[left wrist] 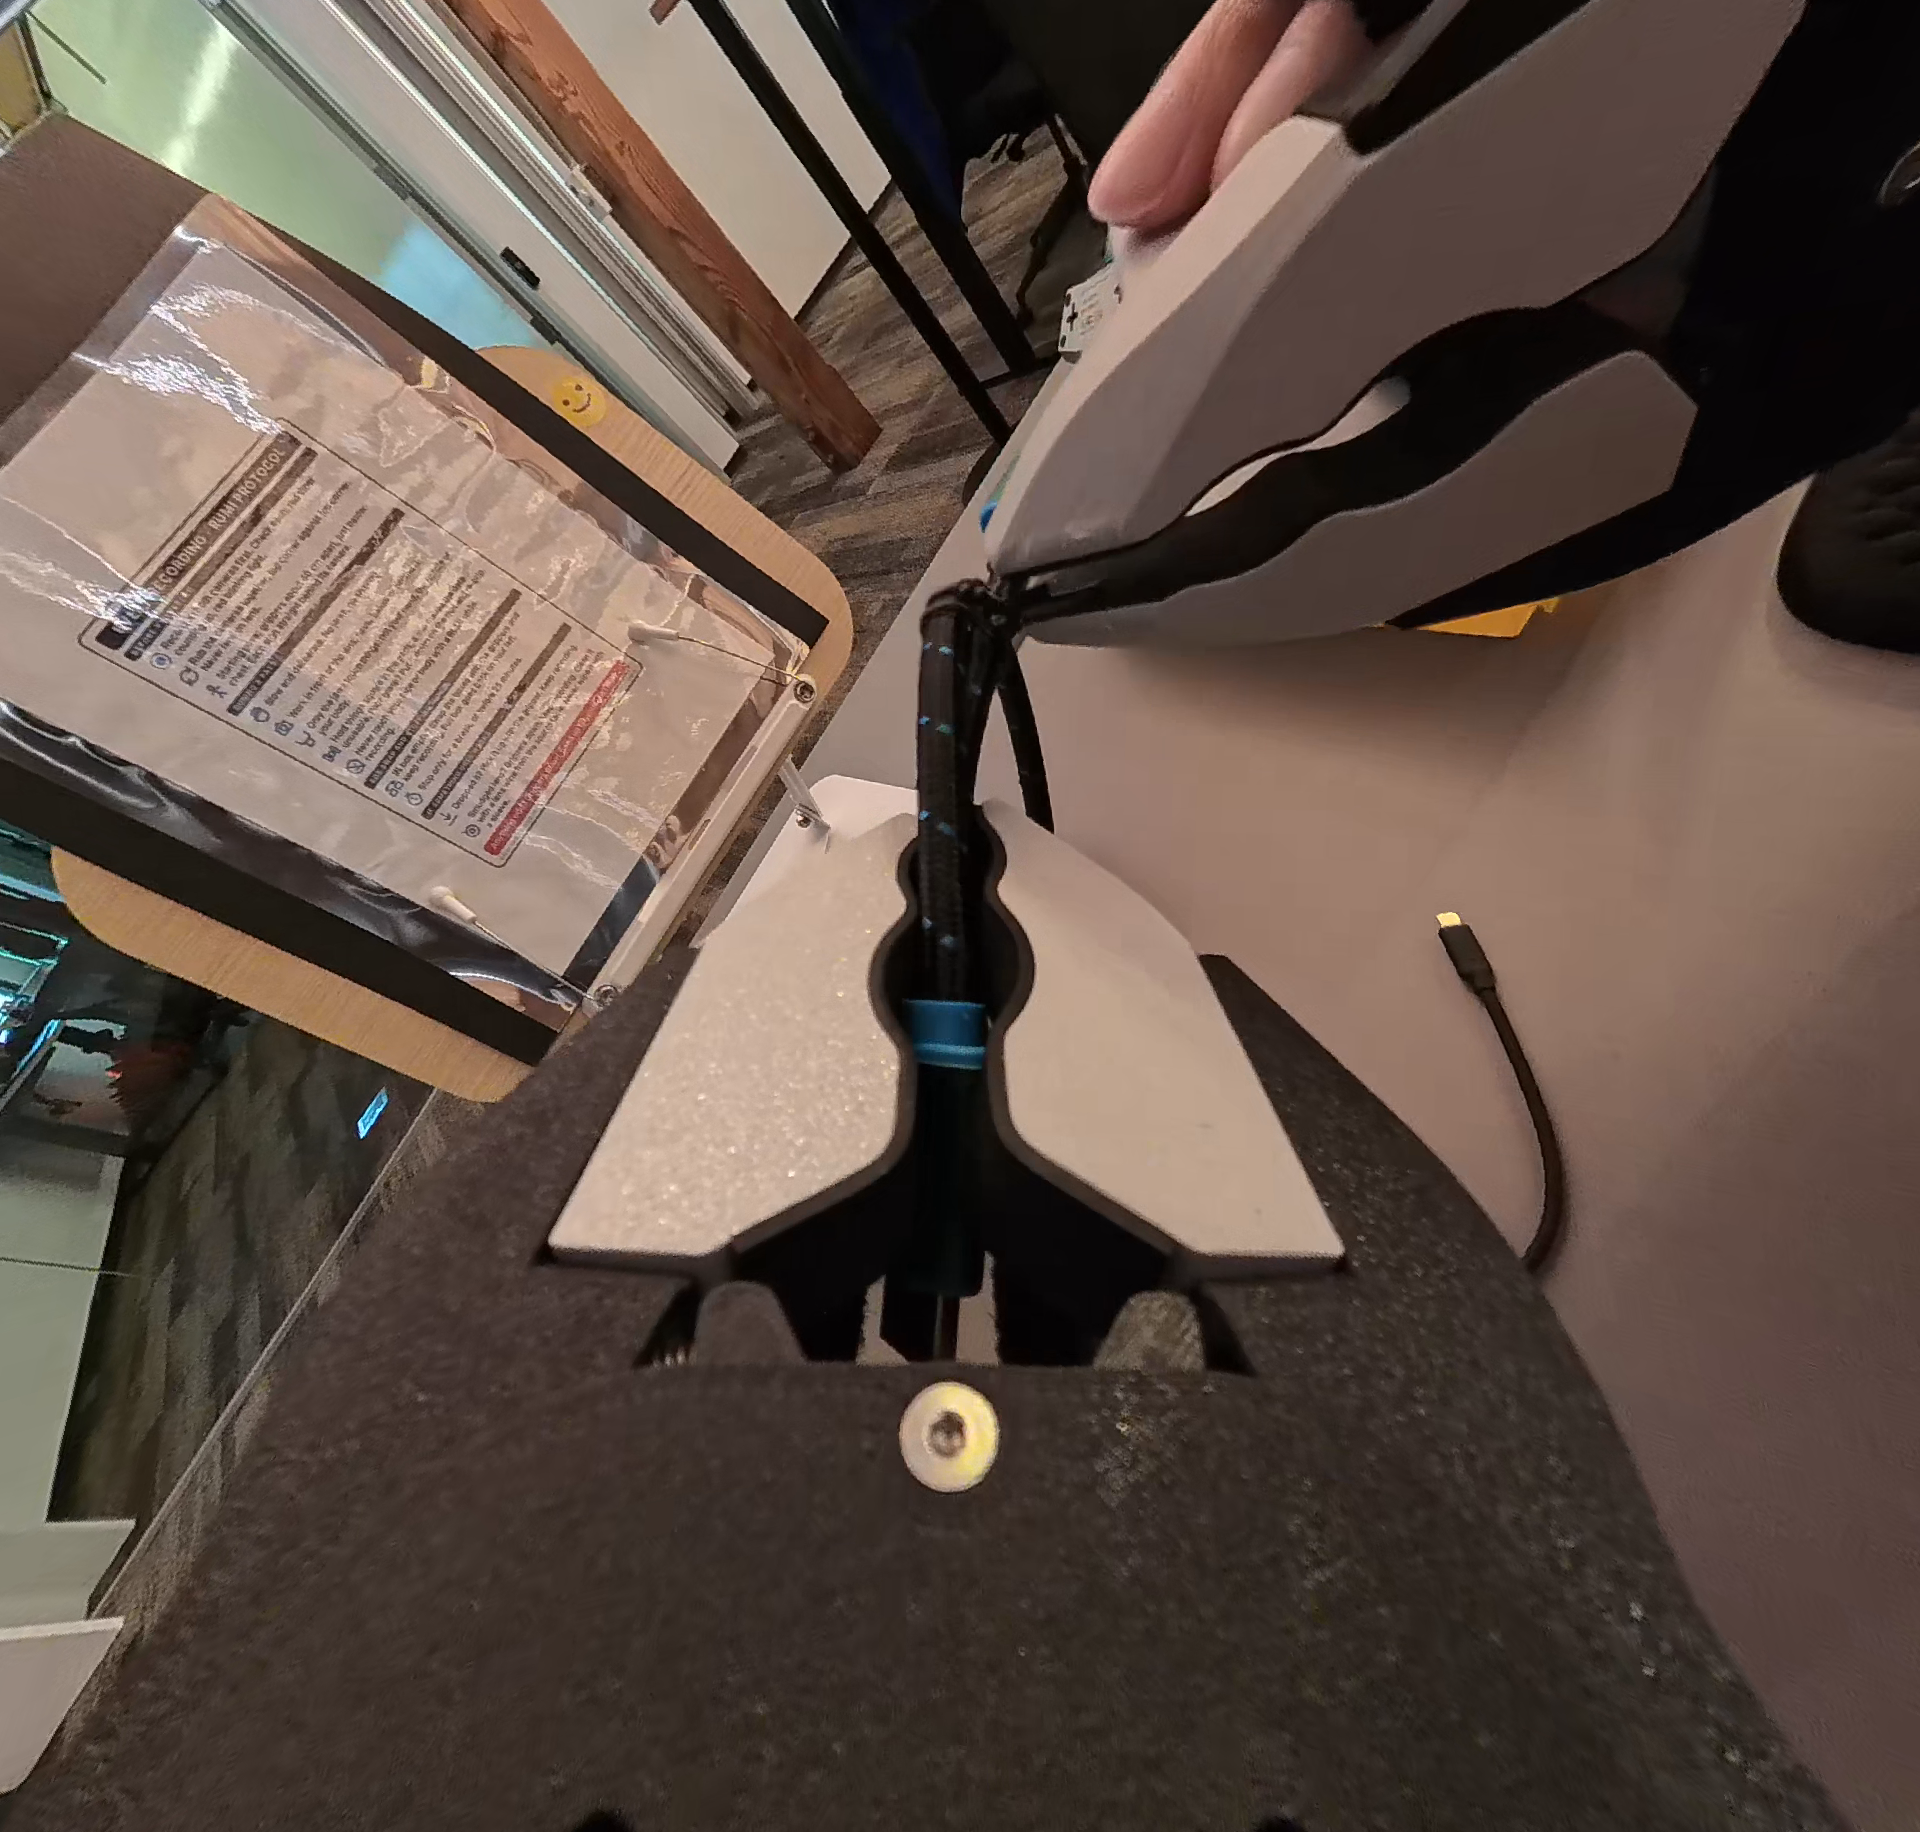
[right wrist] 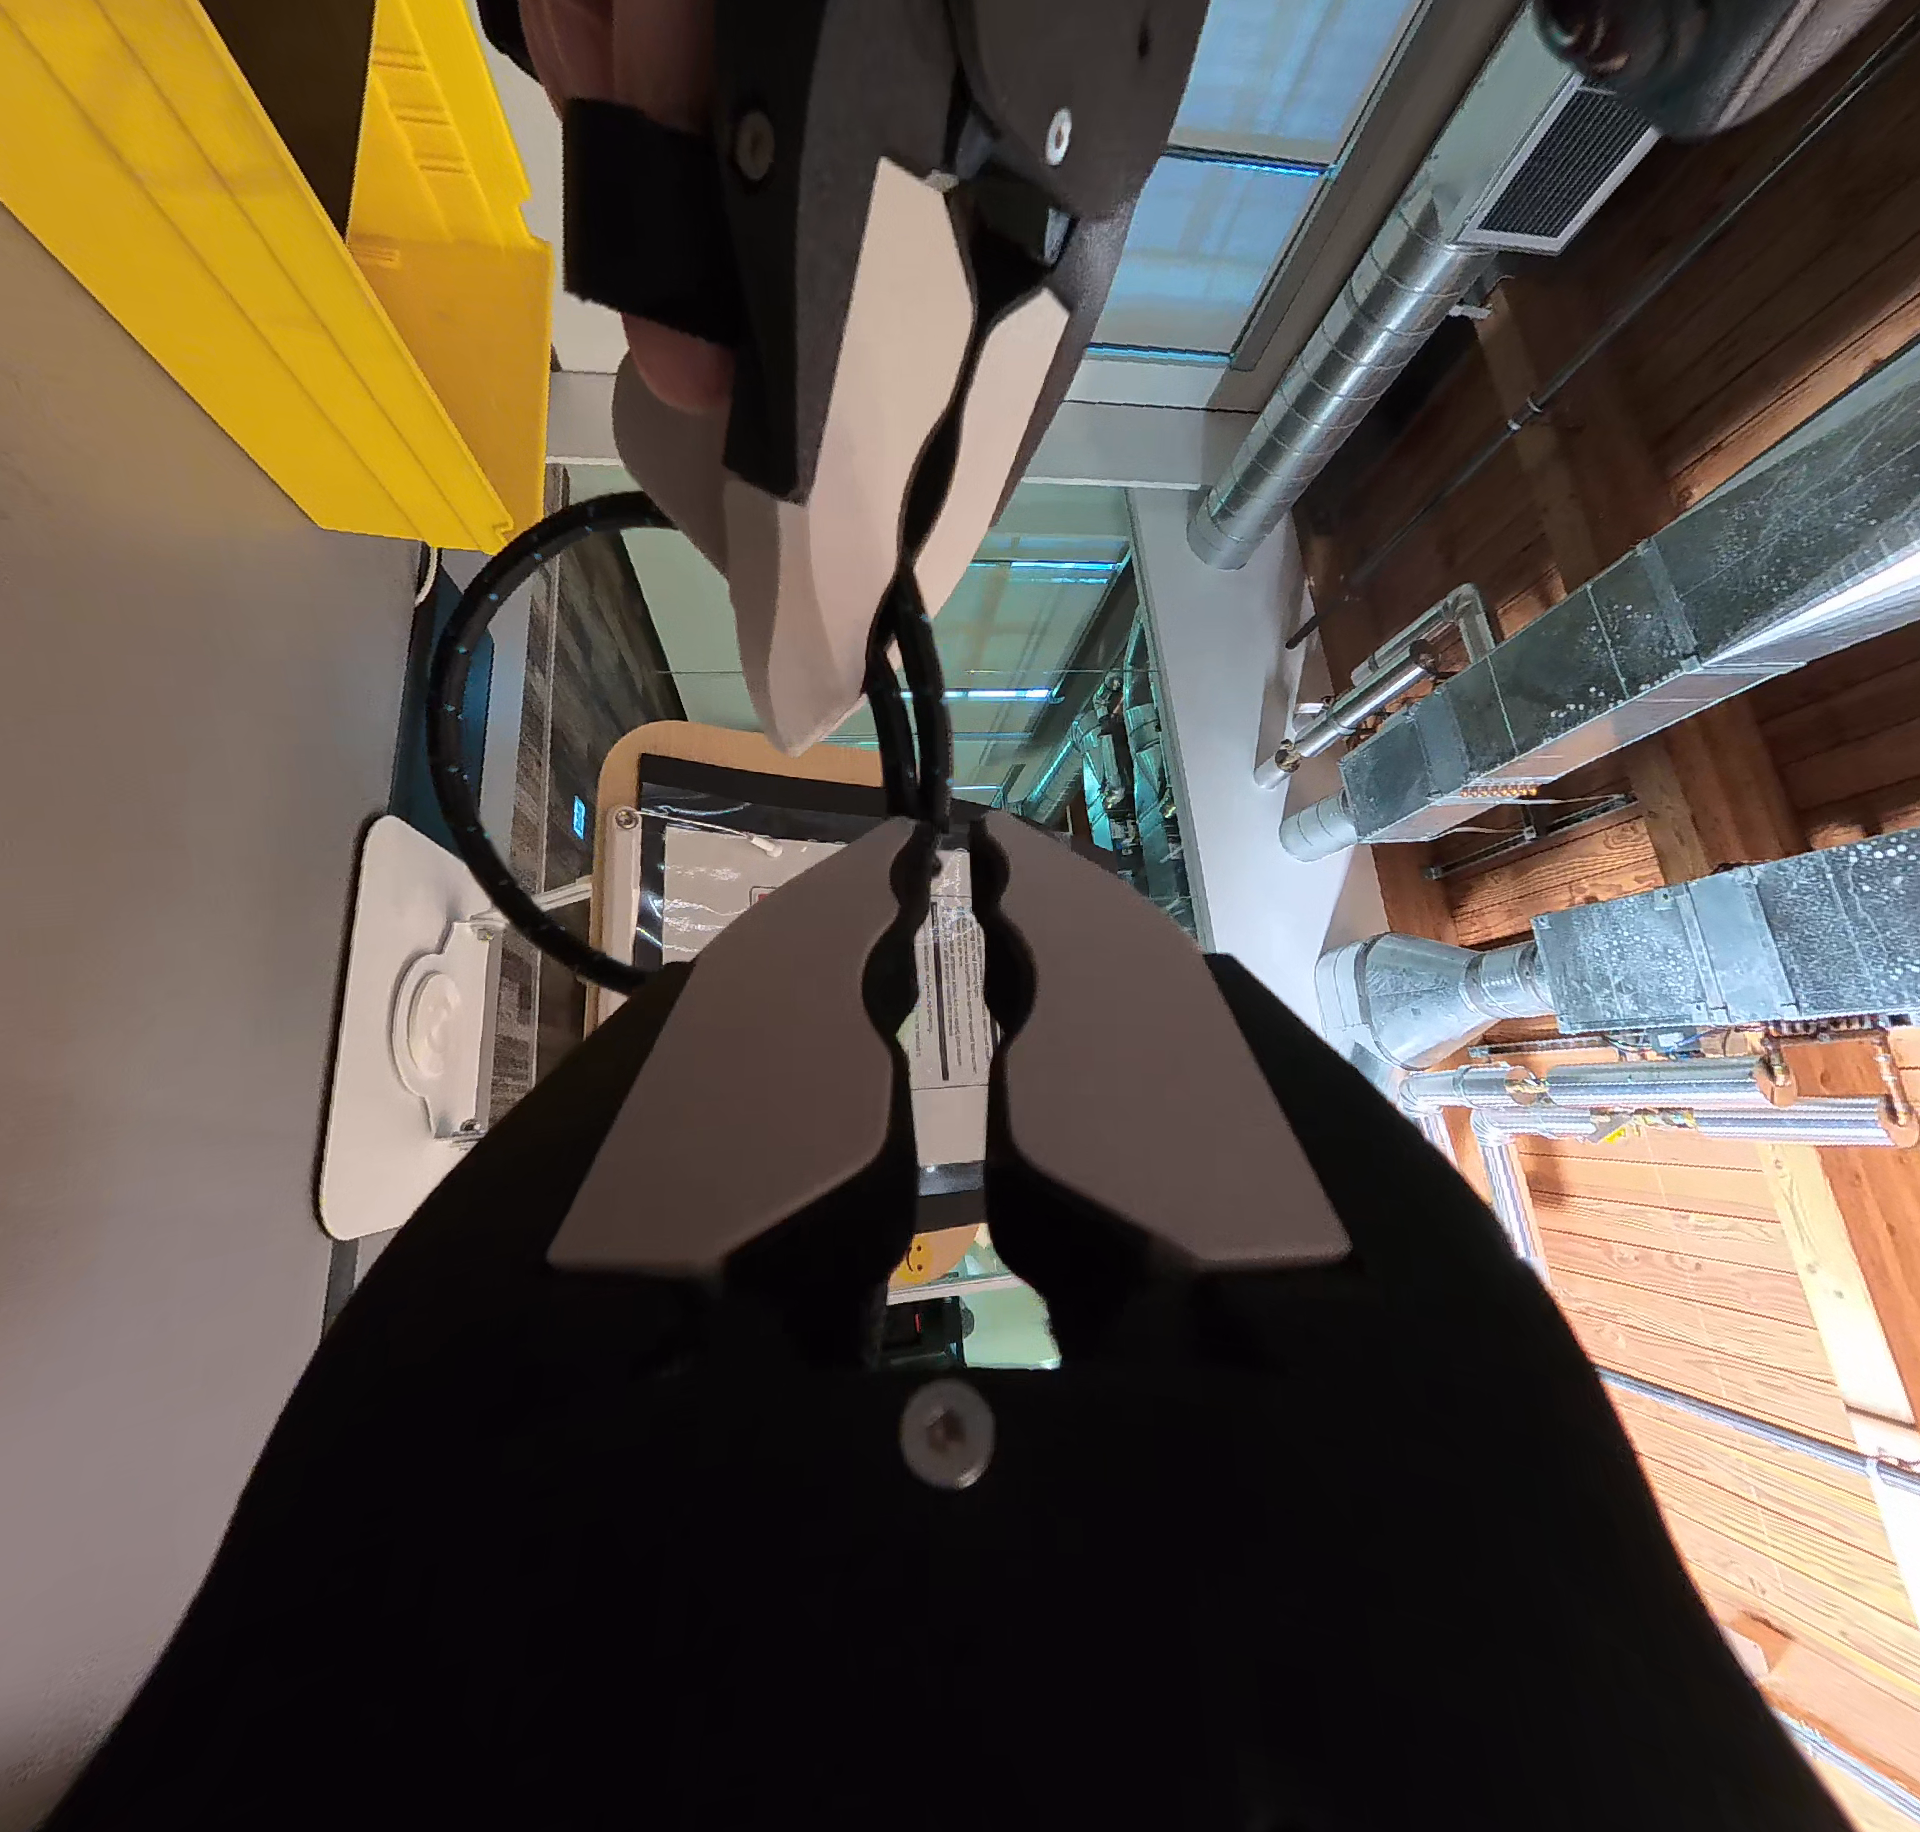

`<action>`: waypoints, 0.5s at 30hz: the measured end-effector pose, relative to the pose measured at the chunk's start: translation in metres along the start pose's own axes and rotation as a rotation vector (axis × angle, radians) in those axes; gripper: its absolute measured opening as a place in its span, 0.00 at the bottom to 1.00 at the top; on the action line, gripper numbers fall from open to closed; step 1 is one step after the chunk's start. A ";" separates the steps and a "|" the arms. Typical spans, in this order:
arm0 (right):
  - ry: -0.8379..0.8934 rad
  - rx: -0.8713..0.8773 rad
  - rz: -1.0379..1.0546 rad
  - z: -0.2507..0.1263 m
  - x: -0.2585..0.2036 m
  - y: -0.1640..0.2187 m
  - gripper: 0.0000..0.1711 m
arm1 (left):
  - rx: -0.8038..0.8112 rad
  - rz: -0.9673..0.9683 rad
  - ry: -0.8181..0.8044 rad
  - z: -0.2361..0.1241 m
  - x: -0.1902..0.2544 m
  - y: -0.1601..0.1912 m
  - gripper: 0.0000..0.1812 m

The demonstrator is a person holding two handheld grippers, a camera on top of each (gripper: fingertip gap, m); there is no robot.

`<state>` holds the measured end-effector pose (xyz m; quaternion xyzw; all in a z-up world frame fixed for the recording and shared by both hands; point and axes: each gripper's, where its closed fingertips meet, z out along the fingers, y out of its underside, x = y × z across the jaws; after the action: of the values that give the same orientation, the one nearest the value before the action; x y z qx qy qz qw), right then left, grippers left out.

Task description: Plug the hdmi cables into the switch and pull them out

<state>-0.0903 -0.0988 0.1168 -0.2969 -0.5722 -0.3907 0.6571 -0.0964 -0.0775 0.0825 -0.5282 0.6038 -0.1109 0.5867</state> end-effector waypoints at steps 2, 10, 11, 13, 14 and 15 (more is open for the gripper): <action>-0.009 -0.009 0.001 0.001 -0.001 0.001 0.02 | -0.003 0.005 0.000 0.001 0.001 0.000 0.02; -0.045 -0.016 -0.017 0.001 -0.006 -0.001 0.08 | -0.008 0.013 0.007 0.002 0.003 0.001 0.02; -0.050 -0.021 -0.023 0.001 -0.007 -0.001 0.06 | -0.005 0.012 0.009 0.002 0.003 0.000 0.02; -0.067 -0.021 -0.021 0.001 -0.010 -0.001 0.02 | -0.008 0.018 0.005 0.001 0.003 0.000 0.02; -0.072 -0.017 -0.019 0.001 -0.010 -0.002 0.01 | -0.010 0.021 0.005 0.001 0.003 0.001 0.02; -0.076 -0.018 -0.011 0.002 -0.010 -0.002 0.01 | -0.012 0.020 0.006 0.002 0.003 0.001 0.02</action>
<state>-0.0929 -0.0966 0.1067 -0.3142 -0.5947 -0.3881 0.6300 -0.0949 -0.0788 0.0793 -0.5252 0.6114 -0.1028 0.5829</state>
